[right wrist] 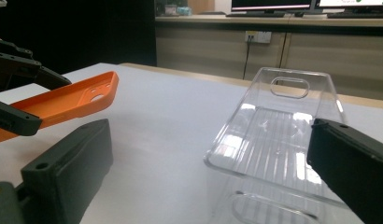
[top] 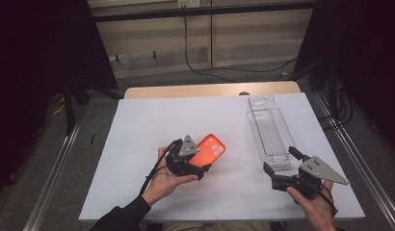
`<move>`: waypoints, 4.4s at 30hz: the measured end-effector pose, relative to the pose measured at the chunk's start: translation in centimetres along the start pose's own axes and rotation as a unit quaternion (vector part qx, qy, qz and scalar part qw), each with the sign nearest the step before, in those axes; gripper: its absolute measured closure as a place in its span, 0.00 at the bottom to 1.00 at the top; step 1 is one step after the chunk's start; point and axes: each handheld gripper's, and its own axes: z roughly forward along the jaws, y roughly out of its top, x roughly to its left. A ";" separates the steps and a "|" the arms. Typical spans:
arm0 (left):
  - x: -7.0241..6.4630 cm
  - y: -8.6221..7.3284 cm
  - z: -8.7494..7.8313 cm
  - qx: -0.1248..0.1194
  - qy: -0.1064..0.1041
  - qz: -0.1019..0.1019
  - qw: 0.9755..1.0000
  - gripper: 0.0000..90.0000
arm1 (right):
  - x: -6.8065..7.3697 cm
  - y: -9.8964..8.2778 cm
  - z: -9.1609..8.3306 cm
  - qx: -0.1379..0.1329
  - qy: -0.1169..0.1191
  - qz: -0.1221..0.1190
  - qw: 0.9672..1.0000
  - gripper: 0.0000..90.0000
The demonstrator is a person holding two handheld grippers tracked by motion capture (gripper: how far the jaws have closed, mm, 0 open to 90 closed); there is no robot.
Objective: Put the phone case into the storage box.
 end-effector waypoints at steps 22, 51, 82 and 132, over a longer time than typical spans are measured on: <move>-1.3 -0.5 -0.1 -0.011 0.016 0.020 1.000 0.18 | 3.6 1.3 3.3 0.028 0.036 0.012 0.999 0.05; -3.0 -0.8 0.3 -0.024 0.047 0.045 0.998 0.18 | 4.9 3.0 6.1 0.186 0.107 0.078 0.974 0.12; -4.2 -0.6 0.1 -0.069 0.098 0.088 0.989 0.18 | 5.8 5.6 9.0 0.253 0.106 0.135 0.952 0.42; -4.4 -0.8 0.9 -0.089 0.114 0.101 0.984 0.16 | 5.8 5.9 9.7 0.254 0.124 0.211 0.936 0.89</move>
